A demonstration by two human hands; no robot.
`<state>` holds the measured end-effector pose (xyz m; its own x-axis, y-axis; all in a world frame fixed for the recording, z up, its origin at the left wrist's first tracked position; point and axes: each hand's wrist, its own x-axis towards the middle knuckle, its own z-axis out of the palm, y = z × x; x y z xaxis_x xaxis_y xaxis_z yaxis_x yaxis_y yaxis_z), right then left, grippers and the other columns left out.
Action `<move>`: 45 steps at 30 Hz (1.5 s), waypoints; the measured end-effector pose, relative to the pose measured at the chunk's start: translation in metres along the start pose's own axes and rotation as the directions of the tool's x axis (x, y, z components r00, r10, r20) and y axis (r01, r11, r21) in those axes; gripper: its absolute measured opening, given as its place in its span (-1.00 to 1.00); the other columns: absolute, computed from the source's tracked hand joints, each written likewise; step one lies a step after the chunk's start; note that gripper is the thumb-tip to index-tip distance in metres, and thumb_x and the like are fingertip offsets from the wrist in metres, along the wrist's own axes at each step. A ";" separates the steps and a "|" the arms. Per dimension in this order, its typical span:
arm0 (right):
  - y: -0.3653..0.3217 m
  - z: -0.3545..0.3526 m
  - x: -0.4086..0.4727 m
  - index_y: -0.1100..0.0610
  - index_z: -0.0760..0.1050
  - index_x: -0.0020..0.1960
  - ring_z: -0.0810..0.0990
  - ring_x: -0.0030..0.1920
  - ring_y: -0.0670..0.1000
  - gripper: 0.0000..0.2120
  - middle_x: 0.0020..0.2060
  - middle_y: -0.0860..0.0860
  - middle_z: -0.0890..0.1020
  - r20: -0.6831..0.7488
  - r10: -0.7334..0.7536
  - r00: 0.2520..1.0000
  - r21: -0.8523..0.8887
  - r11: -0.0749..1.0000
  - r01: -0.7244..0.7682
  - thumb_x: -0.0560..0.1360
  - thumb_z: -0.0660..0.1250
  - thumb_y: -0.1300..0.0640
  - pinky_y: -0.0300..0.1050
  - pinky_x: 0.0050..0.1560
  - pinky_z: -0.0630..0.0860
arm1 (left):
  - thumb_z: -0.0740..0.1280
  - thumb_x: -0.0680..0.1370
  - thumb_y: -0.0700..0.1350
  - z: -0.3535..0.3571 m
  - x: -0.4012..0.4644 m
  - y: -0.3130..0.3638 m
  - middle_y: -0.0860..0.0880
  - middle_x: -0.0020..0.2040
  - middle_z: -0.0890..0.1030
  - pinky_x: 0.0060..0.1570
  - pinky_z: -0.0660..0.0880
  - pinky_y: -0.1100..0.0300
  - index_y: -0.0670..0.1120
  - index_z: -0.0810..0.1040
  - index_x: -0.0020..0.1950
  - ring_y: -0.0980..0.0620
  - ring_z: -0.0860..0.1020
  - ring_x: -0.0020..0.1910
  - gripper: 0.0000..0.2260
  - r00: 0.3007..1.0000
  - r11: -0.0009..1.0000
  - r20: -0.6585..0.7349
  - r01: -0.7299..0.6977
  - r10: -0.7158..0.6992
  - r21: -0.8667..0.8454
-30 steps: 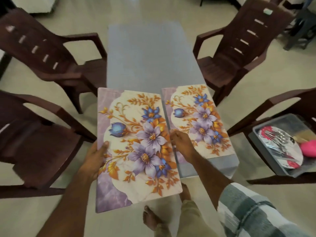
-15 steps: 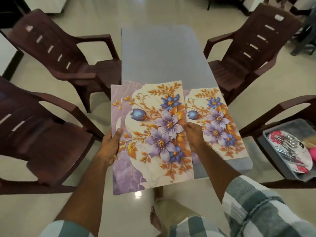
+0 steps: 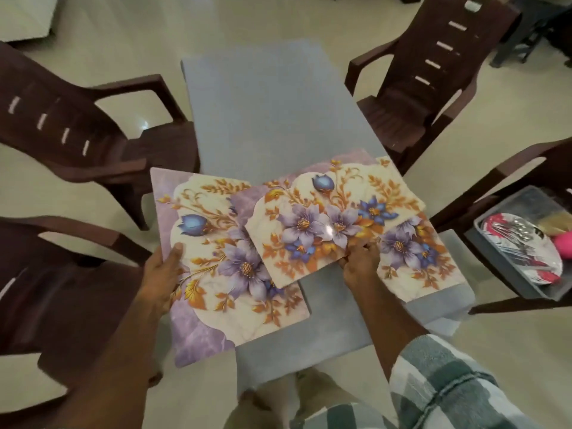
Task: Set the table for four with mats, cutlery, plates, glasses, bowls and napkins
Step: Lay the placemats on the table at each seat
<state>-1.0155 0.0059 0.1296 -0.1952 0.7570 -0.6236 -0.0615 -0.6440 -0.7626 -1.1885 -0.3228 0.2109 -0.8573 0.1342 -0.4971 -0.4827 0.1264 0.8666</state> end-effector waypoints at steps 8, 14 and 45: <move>0.052 0.013 -0.073 -0.11 0.49 0.14 0.70 0.03 0.09 -0.59 0.13 0.04 0.67 -0.095 0.000 0.995 0.357 0.934 0.034 0.57 0.29 0.41 0.05 -0.13 0.68 | 0.35 0.60 0.07 -0.027 0.047 0.027 -0.12 0.10 0.71 -0.02 0.64 -0.15 -0.11 0.54 0.32 -0.16 0.70 0.04 -0.63 0.981 0.998 0.186 0.051 -0.058 0.041; 0.135 0.042 -0.146 0.03 0.46 0.36 0.70 0.05 0.15 -0.57 0.17 0.13 0.66 -0.236 0.127 0.963 0.456 0.890 -0.006 0.58 0.30 0.38 0.01 -0.23 0.67 | 0.33 0.63 0.07 -0.067 0.093 0.029 -0.09 0.14 0.70 0.09 0.61 -0.20 -0.05 0.52 0.34 -0.14 0.69 0.08 -0.67 0.951 0.983 0.301 0.018 -0.073 0.182; 0.205 0.051 -0.181 -0.34 0.07 0.55 0.01 0.56 0.28 -0.45 0.61 0.00 -0.05 0.116 -0.159 0.981 -0.984 -0.152 0.091 0.61 0.16 -0.23 0.43 0.41 0.19 | 0.28 0.66 0.02 -0.212 0.158 0.072 -0.12 0.23 0.64 0.20 0.52 -0.17 -0.10 0.48 0.41 -0.19 0.63 0.16 -0.64 0.964 0.978 0.264 -0.036 -0.021 0.207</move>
<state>-1.0424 -0.2691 0.0947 -0.2948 0.8316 -0.4706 0.9548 0.2759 -0.1104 -1.3970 -0.5005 0.2036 -0.7697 0.3858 -0.5087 -0.4041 0.3225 0.8560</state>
